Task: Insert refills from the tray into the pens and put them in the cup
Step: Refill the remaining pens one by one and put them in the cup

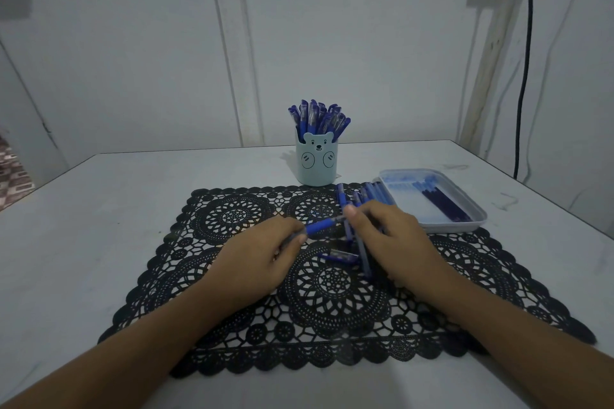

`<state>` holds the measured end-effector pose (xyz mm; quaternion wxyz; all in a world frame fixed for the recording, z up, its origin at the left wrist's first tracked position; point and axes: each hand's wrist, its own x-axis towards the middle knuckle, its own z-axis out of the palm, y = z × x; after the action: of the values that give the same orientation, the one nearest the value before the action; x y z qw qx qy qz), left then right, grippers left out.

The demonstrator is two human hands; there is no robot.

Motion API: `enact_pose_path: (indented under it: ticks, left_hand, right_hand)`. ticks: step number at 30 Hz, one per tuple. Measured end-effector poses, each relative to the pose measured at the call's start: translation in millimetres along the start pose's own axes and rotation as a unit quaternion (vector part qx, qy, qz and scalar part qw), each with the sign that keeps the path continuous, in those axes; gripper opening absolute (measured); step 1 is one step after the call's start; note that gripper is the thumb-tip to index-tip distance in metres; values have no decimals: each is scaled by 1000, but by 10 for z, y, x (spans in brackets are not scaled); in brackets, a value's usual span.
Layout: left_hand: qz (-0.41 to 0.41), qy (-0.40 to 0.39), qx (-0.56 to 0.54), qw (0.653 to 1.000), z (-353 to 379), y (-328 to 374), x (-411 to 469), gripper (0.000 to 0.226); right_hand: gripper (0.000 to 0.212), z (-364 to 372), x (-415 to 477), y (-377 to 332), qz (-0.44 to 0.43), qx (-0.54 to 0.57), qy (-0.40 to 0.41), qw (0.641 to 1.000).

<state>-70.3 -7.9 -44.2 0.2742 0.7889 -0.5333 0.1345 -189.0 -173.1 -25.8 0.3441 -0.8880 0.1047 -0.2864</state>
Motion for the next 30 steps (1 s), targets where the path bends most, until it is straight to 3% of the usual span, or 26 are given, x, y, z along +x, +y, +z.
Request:
enact_pose_path:
  ticks: [6,12,20,22,25,28,30]
  left_hand:
    - [51,-33,-2,998,-16,1,-15,39]
    - [49,-75,-104,991,-27,-18,1,24]
    - [15,-114,-187,976,-102,23,30,18]
    - [21,-96,-172,980,-93,25,21,18]
    - [43,-57,-94,993,-59,4,-7,33]
    - [70,-36,-11,997,-44,1,-31,29]
    - [61,-48,-41,996,-54,6,-21,34]
  right_hand:
    - [24,-10,5,31,-2,49,-76,996]
    - [20,-75,1,60,-64,15,-98,993]
    - [25,-73,12,93,-201,-27,-52,978]
    - [31,-57,23,119,-193,-37,-30,980]
    - [47,-50,22,112,-94,5,-58,994]
    - [39,-48,-3,76,-45,34,-107,993]
    - [34,-55,-5,51,-56,44,-103,992]
